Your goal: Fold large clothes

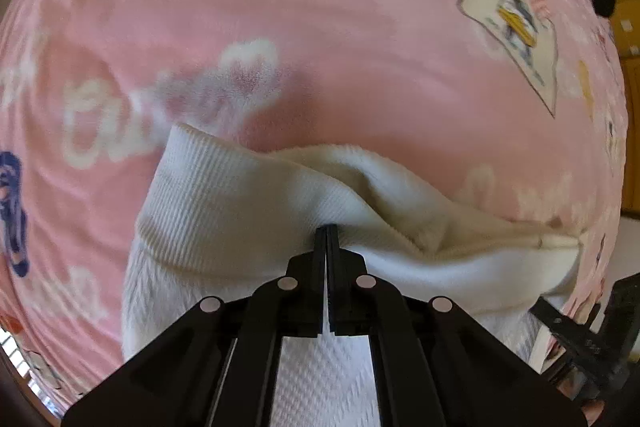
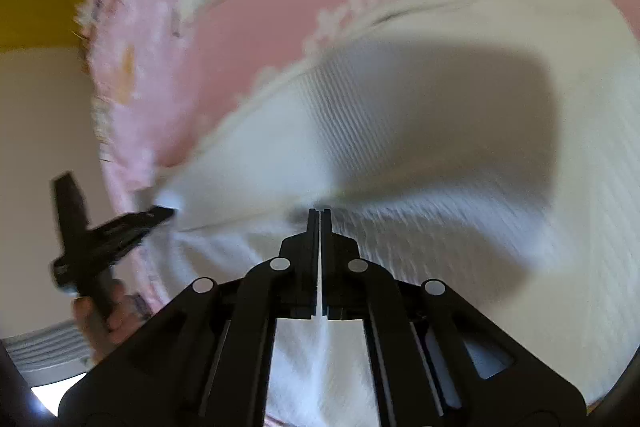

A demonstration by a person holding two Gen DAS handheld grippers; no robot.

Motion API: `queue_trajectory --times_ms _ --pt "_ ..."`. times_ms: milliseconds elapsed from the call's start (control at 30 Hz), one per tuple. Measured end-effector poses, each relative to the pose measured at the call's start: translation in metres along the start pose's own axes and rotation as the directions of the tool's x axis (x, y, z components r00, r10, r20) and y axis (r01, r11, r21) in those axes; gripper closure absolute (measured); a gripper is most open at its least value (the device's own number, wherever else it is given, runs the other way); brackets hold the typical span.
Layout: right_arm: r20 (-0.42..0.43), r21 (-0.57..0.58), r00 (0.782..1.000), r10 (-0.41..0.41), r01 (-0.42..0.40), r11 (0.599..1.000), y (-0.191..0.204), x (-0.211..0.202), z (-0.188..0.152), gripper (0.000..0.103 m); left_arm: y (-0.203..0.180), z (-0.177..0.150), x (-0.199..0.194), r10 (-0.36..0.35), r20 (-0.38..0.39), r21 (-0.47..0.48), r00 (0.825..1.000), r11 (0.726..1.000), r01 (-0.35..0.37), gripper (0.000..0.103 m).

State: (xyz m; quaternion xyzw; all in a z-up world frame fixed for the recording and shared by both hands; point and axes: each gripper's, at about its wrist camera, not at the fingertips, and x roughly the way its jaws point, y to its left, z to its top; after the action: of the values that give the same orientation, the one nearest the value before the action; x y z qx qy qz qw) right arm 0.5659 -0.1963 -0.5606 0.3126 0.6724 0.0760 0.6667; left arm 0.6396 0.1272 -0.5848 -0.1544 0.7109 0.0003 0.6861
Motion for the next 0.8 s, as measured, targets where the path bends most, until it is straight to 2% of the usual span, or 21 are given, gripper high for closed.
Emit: queue_trajectory --times_ms 67,167,267,367,567,667,733,800 --pt "0.045 0.037 0.998 0.054 -0.056 0.998 -0.014 -0.029 -0.013 0.103 -0.002 -0.009 -0.014 -0.002 0.013 0.028 1.000 1.000 0.002 0.101" --pt "0.116 0.075 0.989 0.087 -0.096 0.993 -0.036 -0.073 -0.042 0.101 -0.015 -0.034 -0.045 0.012 0.059 0.088 0.998 0.996 -0.017 0.101" --pt "0.161 0.128 0.983 0.088 -0.109 0.986 -0.063 -0.106 -0.075 0.101 -0.033 -0.055 -0.070 -0.009 0.092 0.130 0.996 0.992 -0.003 0.100" --pt "0.190 0.207 0.980 0.053 -0.092 0.974 -0.100 -0.134 -0.107 0.101 -0.060 -0.089 -0.086 -0.070 0.077 0.146 0.995 0.988 0.058 0.100" --pt "0.218 0.397 0.975 0.037 -0.123 0.909 -0.166 -0.144 -0.166 0.100 -0.100 -0.149 -0.075 -0.143 -0.031 0.138 0.989 0.980 0.146 0.102" --pt "0.224 0.458 0.973 0.053 -0.153 0.876 -0.189 -0.141 -0.189 0.100 -0.115 -0.182 -0.055 -0.093 -0.074 0.153 0.993 0.983 0.103 0.102" --pt "0.222 0.492 0.973 0.066 -0.170 0.854 -0.200 -0.137 -0.201 0.100 -0.124 -0.202 -0.045 -0.090 -0.109 0.163 0.990 0.981 0.108 0.102" --pt "0.217 0.523 0.971 0.096 -0.199 0.829 -0.213 -0.132 -0.213 0.100 -0.130 -0.215 -0.030 -0.060 -0.122 0.185 0.991 0.979 0.082 0.102"
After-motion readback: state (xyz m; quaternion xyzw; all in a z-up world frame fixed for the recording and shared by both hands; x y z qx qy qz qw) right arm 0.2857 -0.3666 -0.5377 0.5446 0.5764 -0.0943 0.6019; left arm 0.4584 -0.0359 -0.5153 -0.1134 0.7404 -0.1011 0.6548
